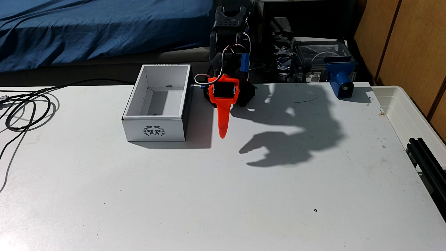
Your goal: Grab the blue brick and place in box
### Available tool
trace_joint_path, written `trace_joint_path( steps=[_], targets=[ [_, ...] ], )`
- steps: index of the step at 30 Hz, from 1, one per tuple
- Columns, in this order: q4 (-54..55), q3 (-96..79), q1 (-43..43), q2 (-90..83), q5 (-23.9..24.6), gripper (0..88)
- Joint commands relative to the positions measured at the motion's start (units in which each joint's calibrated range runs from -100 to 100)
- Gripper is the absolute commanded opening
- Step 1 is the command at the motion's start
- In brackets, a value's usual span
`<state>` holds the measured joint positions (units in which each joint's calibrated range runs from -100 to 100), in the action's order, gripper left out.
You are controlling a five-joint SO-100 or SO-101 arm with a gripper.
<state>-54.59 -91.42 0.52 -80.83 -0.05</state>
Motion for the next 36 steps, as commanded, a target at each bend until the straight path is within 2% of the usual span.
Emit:
trace_joint_path(
  steps=[1, 4, 27, 33, 36],
  targets=[
    [2.6, 0.2, 0.7, -0.4, -0.2, 4.9],
    [4.7, 0.2, 0.7, -0.4, -0.2, 0.6],
    [19.0, -4.8, 0.9, -0.4, 1.0, 0.8],
    [18.3, -8.2, 0.6, -9.9, 1.7, 0.8],
    [14.0, -8.2, 0.4, -15.6, 1.8, 0.8]
  ],
)
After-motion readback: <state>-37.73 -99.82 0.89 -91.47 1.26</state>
